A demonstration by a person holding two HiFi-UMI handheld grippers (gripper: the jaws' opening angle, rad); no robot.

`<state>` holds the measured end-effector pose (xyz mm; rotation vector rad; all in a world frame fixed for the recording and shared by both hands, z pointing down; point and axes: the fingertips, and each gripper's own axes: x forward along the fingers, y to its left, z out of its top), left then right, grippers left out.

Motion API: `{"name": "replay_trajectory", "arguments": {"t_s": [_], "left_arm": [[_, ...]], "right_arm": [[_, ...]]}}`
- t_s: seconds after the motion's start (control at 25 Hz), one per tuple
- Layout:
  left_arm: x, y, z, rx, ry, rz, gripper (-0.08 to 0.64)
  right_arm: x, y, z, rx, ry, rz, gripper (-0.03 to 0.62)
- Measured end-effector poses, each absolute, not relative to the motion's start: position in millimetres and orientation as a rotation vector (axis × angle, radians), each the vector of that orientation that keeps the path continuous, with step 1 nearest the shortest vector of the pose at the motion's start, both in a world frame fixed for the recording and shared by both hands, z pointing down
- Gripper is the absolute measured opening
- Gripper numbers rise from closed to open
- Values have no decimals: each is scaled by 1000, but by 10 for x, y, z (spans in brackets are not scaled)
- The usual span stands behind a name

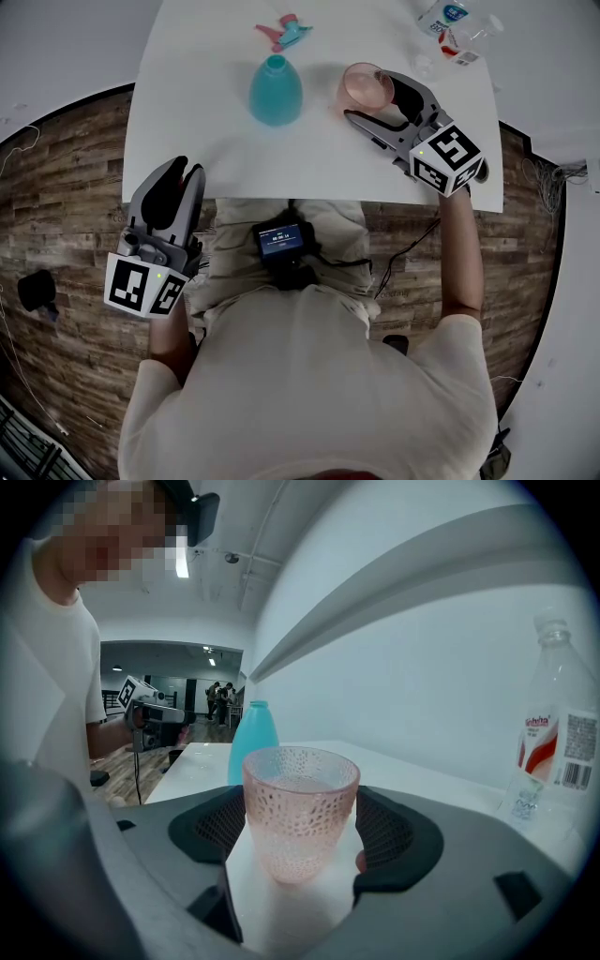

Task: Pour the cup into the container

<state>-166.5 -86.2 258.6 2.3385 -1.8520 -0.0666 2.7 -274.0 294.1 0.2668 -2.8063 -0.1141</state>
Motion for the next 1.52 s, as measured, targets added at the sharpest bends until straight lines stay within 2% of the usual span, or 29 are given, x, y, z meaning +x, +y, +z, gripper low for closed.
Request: {"name": "replay_trajectory", "arguments": {"t_s": [1.52], "left_arm": [[-1745,-771,2625,2307,-1877,-74,101]], "right_arm": [[59,-2705,2853,358,-2798,-169,360]]}}
